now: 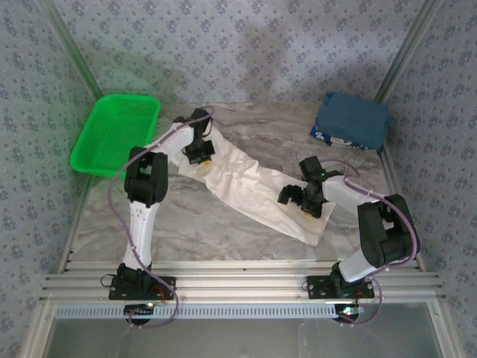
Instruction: Fold and stack the t-shirts
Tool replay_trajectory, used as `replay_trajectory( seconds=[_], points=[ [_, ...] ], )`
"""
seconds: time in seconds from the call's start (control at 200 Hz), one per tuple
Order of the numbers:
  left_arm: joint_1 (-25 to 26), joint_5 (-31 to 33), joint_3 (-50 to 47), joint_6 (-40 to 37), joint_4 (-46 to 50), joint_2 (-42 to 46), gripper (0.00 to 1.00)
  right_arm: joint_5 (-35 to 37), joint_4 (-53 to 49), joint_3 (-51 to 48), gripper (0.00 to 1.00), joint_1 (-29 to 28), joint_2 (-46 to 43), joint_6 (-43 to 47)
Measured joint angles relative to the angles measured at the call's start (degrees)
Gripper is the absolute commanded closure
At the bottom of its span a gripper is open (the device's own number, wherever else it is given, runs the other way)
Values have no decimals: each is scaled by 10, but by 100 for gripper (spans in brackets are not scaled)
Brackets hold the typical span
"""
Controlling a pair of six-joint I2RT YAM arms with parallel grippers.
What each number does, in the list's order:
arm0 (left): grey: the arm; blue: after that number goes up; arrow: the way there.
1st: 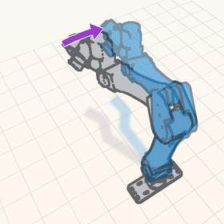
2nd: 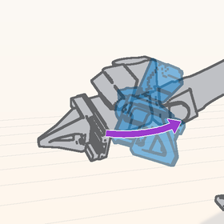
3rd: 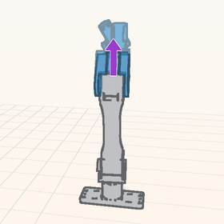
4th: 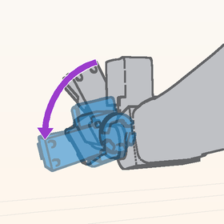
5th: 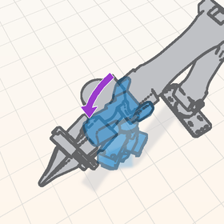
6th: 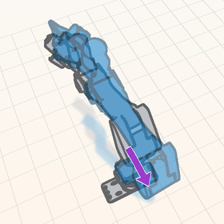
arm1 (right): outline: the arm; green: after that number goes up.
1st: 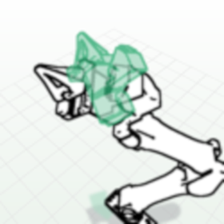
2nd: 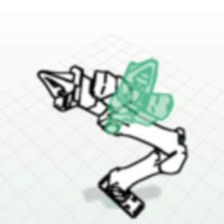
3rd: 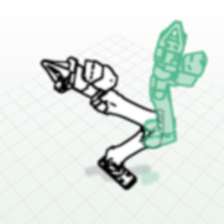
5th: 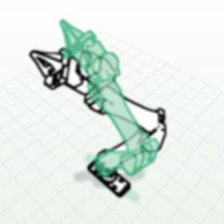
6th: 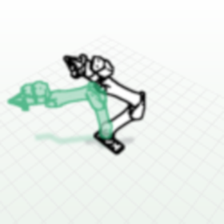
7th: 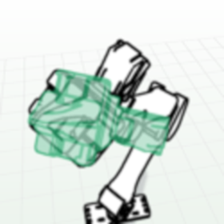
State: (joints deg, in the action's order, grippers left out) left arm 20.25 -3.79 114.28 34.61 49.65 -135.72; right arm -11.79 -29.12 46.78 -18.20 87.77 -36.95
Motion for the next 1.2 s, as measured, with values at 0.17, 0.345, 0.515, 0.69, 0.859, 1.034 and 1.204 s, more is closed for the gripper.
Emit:
replay_trajectory(
  seconds=[0.17, 0.345, 0.515, 0.69, 0.859, 1.034, 1.204],
  points=[
    [-2, -7, 190, -21, 28, -110, 95, -15, 23, 24, 4, -48, 29, -46],
    [-5, -33, 363, -22, 33, -211, 91, -50, 53, 82, 4, -109, 87, -98],
    [-16, -89, 449, -5, -2, -270, 87, -87, 76, 141, 4, -162, 142, -154],
    [-31, -141, 459, 31, -70, -289, 84, -107, 81, 167, 4, -191, 165, -212],
    [-42, -164, 482, 49, -119, -313, 84, -120, 91, 155, 4, -196, 160, -290],
    [-49, -184, 482, 60, -163, -323, 83, -122, 111, 114, 4, -225, 130, -395],
    [-51, -199, 485, 65, -198, -333, 83, -109, 119, 90, 3, -276, 110, -488]
  ],
)
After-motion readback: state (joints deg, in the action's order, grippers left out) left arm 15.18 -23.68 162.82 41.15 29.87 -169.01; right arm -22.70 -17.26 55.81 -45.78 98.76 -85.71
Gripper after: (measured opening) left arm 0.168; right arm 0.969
